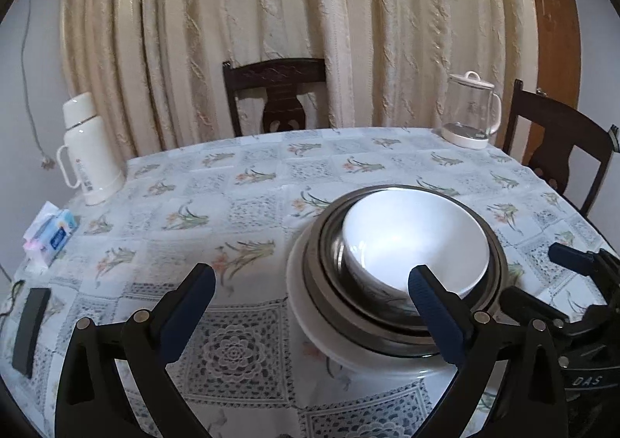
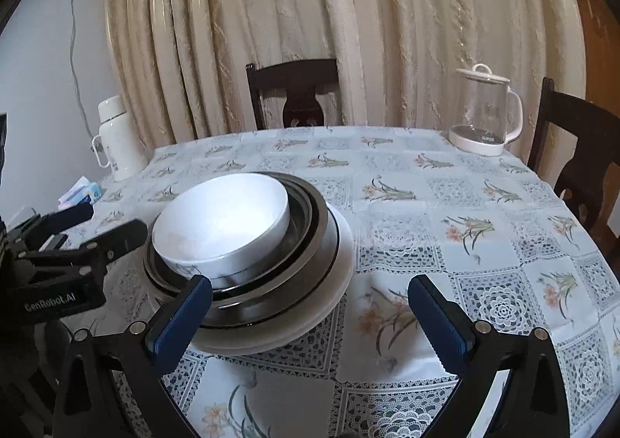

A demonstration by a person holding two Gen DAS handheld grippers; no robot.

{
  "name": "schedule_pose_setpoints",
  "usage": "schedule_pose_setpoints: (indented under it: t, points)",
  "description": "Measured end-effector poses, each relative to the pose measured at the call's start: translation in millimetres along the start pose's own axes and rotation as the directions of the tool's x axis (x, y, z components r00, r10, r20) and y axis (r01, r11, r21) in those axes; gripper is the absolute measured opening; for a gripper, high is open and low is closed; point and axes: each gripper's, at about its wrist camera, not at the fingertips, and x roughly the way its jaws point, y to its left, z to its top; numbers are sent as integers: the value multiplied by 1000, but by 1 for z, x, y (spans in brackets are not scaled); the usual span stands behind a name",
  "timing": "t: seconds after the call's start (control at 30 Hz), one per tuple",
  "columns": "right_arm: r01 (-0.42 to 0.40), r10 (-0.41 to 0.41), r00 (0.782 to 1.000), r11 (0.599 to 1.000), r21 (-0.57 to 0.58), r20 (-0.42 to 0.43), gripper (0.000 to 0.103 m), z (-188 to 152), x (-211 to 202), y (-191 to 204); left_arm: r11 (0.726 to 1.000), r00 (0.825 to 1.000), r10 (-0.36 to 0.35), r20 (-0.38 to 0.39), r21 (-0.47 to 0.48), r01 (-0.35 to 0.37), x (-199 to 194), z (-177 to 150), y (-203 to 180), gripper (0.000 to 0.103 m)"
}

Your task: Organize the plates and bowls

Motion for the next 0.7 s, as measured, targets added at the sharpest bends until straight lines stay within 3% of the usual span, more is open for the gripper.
schedule_pose_setpoints:
  t: [0.27,0.7]
  points:
    - [10,-11,999,1000,6,47,103,-2,-9,4,999,1000,28,-6,18,-28,-2,-10,-3,100]
    - [-23,23,1000,1000,-12,-2,103,-7,-4,15,998,998,58,-12,16,-58,-4,-26,0,100]
